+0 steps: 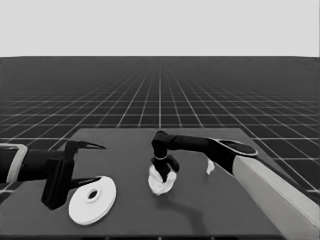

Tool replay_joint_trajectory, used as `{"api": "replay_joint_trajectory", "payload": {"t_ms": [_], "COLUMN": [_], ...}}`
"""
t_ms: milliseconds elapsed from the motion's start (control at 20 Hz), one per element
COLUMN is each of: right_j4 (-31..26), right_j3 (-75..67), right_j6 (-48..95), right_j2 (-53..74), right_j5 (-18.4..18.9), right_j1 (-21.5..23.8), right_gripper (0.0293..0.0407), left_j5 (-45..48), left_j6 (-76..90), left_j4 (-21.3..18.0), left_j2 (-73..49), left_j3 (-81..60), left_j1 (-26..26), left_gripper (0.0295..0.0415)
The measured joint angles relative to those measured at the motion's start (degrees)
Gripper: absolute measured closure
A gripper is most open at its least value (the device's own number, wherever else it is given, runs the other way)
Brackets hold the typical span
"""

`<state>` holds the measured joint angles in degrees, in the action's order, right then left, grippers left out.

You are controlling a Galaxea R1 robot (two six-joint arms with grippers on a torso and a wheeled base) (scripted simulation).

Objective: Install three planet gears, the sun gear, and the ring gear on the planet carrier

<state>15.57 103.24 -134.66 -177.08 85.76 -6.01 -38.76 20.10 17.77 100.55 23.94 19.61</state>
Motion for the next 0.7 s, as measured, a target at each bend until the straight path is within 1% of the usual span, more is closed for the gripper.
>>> {"api": "replay_joint_trajectory", "payload": {"t_ms": [300,350,400,450,550,700], "right_j4": [0.0,-2.4,-4.0,-5.0,-6.0,-6.4], "right_j3": [0.0,-2.3,-3.3,-3.8,-4.1,-4.2], "right_j6": [-0.1,22.4,36.6,45.0,53.1,56.5], "right_j2": [0.0,0.5,0.7,0.8,0.9,1.0], "right_j5": [0.0,1.6,2.2,2.3,2.3,2.3], "right_j1": [0.0,2.8,4.9,6.2,7.3,7.7], "right_gripper": [0.0315,0.0307,0.0309,0.0312,0.0315,0.0315], "left_j5": [0.0,0.0,0.0,0.0,0.0,0.0], "left_j6": [0.0,0.0,0.0,0.0,0.0,0.0], "left_j4": [0.0,0.0,0.0,0.0,0.0,0.0], "left_j2": [0.0,0.0,0.0,0.0,0.0,0.0], "left_j3": [0.0,0.0,0.0,0.0,0.0,0.0], "left_j1": [0.0,0.0,0.0,0.0,0.0,0.0], "left_gripper": [0.0326,0.0326,0.0326,0.0326,0.0326,0.0326]}}
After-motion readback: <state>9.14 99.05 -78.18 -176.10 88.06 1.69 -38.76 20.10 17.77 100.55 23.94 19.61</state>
